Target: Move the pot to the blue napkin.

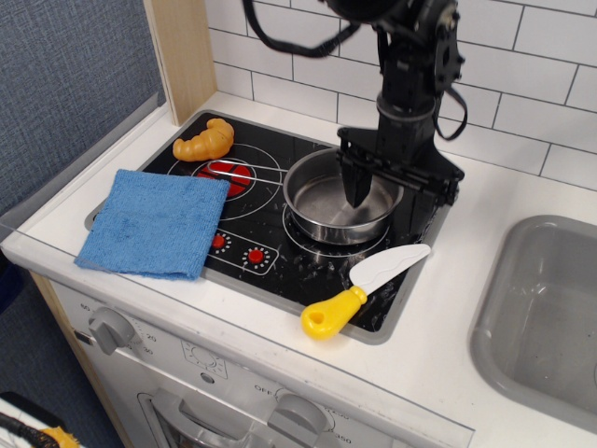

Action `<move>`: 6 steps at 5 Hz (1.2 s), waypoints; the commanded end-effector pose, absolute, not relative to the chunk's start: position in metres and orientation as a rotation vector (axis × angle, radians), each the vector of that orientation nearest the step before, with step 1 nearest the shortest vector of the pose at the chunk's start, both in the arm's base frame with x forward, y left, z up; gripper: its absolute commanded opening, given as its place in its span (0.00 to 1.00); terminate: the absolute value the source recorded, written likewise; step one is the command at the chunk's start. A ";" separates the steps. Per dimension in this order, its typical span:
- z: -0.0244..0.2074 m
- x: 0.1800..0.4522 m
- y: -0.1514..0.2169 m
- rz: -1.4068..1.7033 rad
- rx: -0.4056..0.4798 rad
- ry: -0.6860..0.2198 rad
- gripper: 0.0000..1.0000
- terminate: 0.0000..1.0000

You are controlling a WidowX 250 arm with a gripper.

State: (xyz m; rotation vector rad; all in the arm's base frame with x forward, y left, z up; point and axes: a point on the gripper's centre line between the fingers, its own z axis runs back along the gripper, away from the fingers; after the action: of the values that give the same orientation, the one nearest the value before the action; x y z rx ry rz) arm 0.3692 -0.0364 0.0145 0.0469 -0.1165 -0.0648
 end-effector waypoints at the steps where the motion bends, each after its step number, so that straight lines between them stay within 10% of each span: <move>1: 0.025 0.378 -0.037 -0.020 0.026 -0.156 0.00 0.00; 6: 0.088 0.349 -0.036 0.062 0.032 -0.244 0.00 0.00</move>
State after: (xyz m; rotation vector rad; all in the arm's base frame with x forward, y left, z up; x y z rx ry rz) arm 0.3442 -0.0381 0.0717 0.0435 -0.1912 0.0453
